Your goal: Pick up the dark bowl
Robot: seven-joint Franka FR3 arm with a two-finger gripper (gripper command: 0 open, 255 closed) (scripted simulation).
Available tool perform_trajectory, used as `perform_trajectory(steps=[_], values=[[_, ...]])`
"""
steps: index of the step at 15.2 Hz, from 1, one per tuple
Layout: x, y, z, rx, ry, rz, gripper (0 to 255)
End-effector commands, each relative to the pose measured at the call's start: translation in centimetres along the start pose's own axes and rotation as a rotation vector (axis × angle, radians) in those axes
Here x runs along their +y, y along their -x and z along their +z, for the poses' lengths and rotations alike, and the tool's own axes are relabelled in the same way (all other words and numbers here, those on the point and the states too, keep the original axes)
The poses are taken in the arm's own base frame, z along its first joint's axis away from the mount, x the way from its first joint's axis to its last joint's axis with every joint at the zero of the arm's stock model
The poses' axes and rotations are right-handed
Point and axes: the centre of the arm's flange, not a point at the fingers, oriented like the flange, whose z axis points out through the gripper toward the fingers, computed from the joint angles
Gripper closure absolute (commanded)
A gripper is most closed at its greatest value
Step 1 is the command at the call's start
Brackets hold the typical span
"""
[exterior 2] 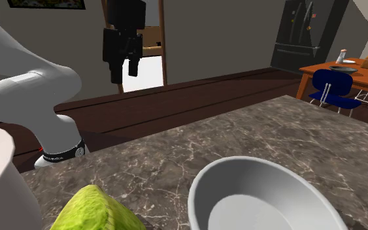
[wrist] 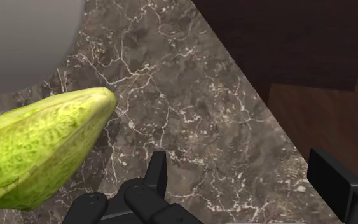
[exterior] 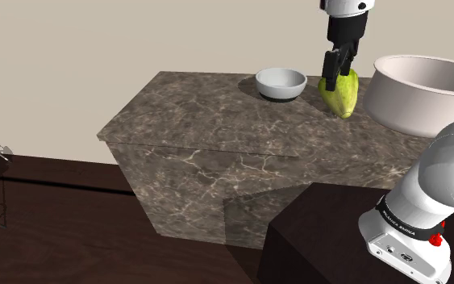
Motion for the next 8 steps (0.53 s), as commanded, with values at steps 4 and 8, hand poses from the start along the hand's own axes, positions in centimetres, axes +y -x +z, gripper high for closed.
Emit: perform_trajectory(steps=[4,8], values=[[1.2,-3.4,1.1,0.011,0.003,0.001,0],[2.7,-8.0,2.6,0.026,0.008,0.002,0]])
